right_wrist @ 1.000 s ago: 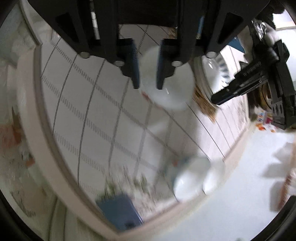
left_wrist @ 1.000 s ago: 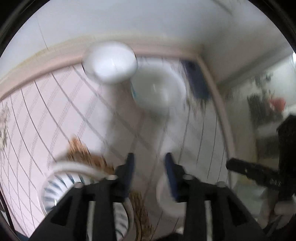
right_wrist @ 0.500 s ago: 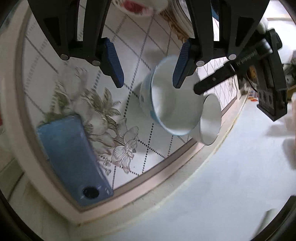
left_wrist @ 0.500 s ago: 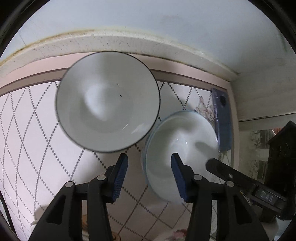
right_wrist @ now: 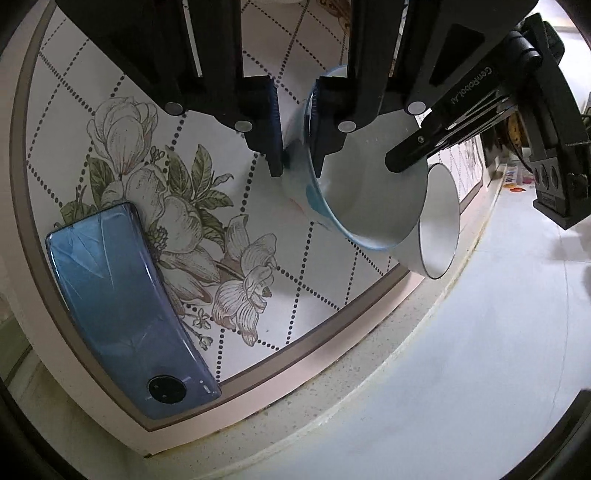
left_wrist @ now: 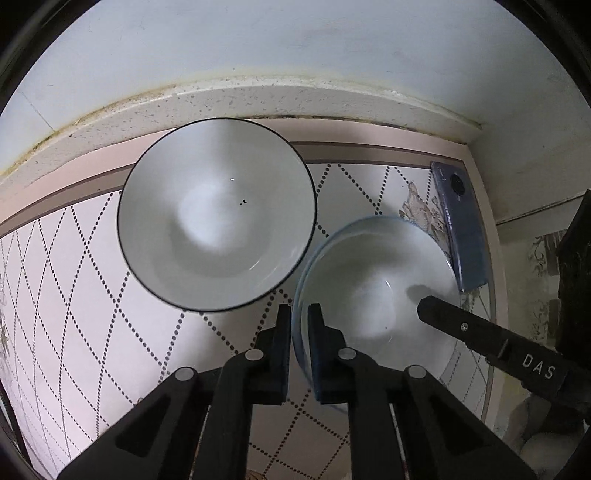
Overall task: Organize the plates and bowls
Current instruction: 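Carry the white bowl and nest it into the floral bowl with both grippers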
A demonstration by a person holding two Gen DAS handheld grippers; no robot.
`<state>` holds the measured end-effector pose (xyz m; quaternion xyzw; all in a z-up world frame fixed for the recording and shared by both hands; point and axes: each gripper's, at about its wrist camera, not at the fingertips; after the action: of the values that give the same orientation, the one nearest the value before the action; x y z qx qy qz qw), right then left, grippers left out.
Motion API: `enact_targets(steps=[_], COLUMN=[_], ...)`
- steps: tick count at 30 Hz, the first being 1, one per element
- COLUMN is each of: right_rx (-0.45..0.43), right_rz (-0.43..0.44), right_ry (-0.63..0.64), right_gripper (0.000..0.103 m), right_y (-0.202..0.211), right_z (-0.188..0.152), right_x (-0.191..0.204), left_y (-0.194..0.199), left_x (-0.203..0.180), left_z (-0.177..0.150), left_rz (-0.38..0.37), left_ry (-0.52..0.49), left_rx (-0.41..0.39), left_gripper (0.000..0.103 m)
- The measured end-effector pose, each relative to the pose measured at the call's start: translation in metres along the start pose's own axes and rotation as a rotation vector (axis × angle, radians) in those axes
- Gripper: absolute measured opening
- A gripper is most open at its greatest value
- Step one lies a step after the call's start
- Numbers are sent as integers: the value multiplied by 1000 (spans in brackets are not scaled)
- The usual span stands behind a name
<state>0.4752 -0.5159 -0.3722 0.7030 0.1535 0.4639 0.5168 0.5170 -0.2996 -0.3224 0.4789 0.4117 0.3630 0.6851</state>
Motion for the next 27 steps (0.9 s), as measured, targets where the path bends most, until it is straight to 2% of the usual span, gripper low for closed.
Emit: enact_targets(steps=[6, 15, 21, 27], right_rx=[-8, -50, -49, -31], right_rz=[7, 25, 1, 14], right_ry=[19, 74, 97, 41], right_gripper=[15, 15, 15, 15], right_y=[14, 70, 107, 116], right_z=[-13, -54, -95, -141], right_x=[10, 23, 4, -34], left_y=[25, 76, 89, 91], left_x=[-5, -23, -40, -54], left_z=[-10, -45, -78, -108], left_rz=[-12, -36, -57, -72], left_ry=[-14, -60, -78, -91], left_rx=[-29, -65, -66, -55], left_gripper=[7, 7, 7, 7])
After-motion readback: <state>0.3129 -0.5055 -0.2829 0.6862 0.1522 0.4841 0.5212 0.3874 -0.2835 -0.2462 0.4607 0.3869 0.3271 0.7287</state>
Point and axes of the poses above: each gripper's, at about its wrist camera, not at the fingertips, and y roughly against the way its jaws point, x to its left, z to its top, and after that the axes turned 10 degrees about -y, right-handed
